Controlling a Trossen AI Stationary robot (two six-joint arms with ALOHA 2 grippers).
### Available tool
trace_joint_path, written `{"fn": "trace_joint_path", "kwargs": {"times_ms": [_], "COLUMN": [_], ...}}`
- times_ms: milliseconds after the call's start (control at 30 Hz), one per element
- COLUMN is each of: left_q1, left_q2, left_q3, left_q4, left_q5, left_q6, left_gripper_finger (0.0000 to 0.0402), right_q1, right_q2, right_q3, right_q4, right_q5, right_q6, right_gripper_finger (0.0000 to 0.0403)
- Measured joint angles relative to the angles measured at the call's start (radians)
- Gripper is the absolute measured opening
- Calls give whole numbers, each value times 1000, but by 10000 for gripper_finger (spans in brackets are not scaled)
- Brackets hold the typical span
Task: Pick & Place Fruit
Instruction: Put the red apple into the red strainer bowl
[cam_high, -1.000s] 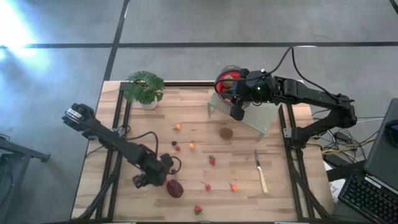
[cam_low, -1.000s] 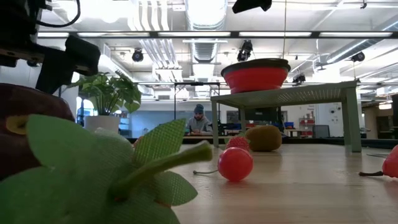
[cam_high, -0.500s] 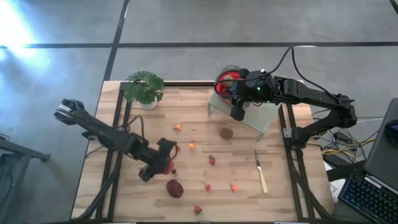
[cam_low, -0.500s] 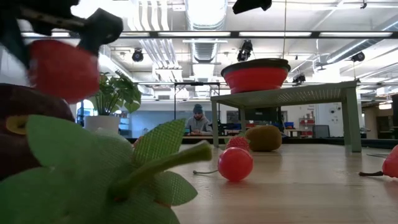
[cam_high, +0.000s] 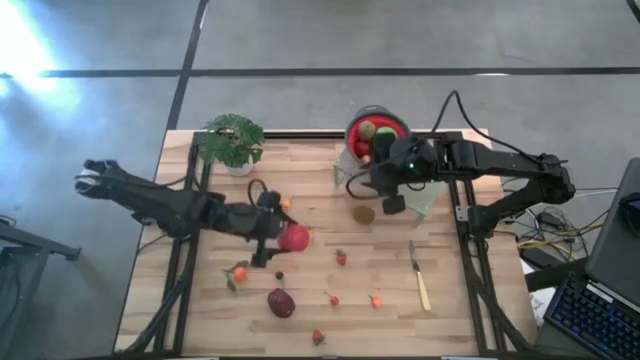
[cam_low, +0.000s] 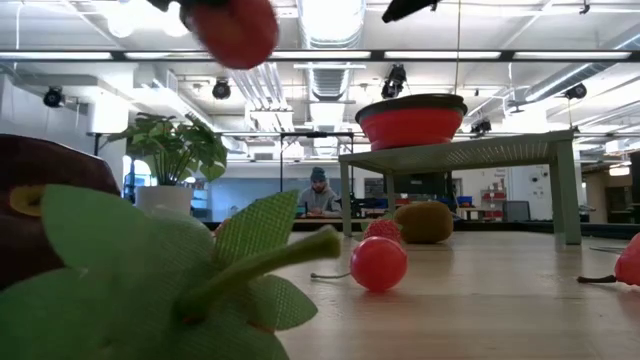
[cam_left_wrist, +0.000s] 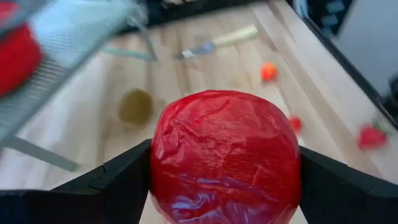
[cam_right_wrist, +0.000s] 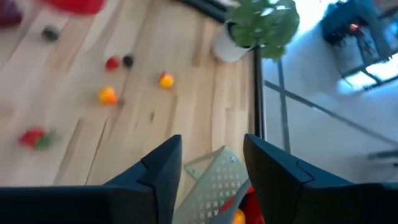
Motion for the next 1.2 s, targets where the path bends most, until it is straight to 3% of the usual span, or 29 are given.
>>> {"fn": "trace_joint_path", "kwargs": {"times_ms": [367, 600, 767, 933, 1200], "left_q1": [137, 165, 174, 175, 176], "left_q2": [-10, -9, -9, -9, -9], "left_q3": [0, 0, 0, 0, 0], "left_q4": [112, 140, 193, 246, 330], "left_q5": [2, 3, 3, 3, 3], "left_q6": [-24, -21, -20, -20, -12], "left_gripper_finger": [335, 335, 335, 335, 335], "right_q1": [15, 15, 15, 15, 15], "right_q2": [-1, -1, 0, 0, 0], "right_q3": [0, 3, 4, 4, 5], "right_q4": [-26, 14, 56, 61, 108], "right_q5": [4, 134, 136, 136, 124], "right_q6": [-83, -103, -191, -261, -310], "right_gripper_finger": [253, 314, 348, 363, 351]}}
